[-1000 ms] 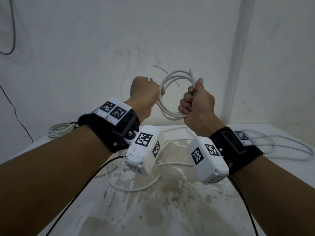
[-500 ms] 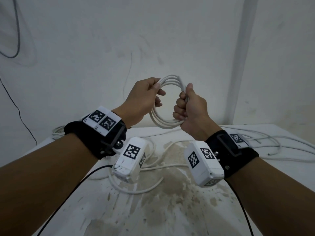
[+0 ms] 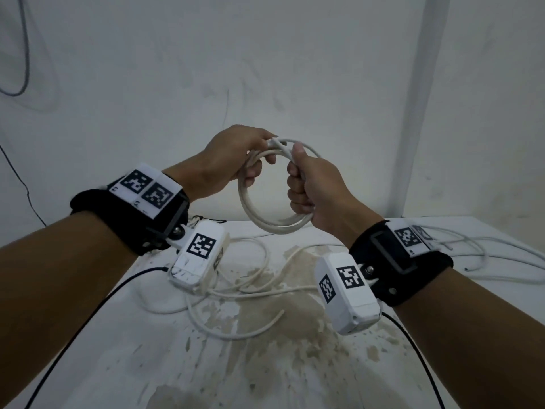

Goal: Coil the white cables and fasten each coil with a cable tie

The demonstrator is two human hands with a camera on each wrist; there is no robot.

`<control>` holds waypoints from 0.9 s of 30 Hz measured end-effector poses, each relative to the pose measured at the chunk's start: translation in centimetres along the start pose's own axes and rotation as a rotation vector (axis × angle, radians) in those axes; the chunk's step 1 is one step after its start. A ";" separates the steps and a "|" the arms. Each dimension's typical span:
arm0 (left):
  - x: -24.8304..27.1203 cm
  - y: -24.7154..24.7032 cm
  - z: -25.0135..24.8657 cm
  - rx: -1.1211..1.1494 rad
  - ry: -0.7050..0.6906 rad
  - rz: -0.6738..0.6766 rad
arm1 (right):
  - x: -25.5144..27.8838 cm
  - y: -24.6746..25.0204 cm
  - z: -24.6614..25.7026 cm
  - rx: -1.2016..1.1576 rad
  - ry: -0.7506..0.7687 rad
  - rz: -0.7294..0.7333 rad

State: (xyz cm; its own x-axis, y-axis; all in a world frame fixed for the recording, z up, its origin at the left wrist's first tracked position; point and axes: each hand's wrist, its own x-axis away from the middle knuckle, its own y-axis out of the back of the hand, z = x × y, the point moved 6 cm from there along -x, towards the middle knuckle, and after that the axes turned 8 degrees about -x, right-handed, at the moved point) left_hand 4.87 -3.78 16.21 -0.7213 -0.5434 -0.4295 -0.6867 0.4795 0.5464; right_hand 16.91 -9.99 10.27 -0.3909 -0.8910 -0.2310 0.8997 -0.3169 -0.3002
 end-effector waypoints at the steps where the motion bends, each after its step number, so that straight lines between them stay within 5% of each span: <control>1: 0.1 0.0 -0.1 -0.049 -0.027 0.012 | 0.1 -0.3 0.0 0.031 0.013 0.015; 6: 0.3 0.2 0.2 -0.228 -0.169 -0.126 | 0.1 -1.8 -0.3 0.078 0.047 0.095; 9: 0.3 0.7 1.4 -0.103 -0.157 -0.261 | 0.0 -1.7 -1.3 -0.228 -0.076 0.141; 13: 0.2 1.2 2.6 0.038 -0.099 -0.358 | -0.6 -0.6 -2.4 -0.622 -0.188 0.028; 23: 0.3 0.8 4.2 0.281 -0.017 -0.436 | -0.4 0.0 -2.2 -0.827 -0.074 -0.008; 27: 0.5 1.3 4.8 0.427 0.043 -0.502 | -0.8 2.1 -2.6 -0.910 -0.008 -0.215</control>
State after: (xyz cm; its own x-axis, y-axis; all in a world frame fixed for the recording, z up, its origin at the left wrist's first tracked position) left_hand 3.19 -0.06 13.26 -0.3059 -0.7949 -0.5240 -0.9208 0.3870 -0.0495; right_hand 18.61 -9.07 7.44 -0.5272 -0.8459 -0.0812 0.3084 -0.1015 -0.9458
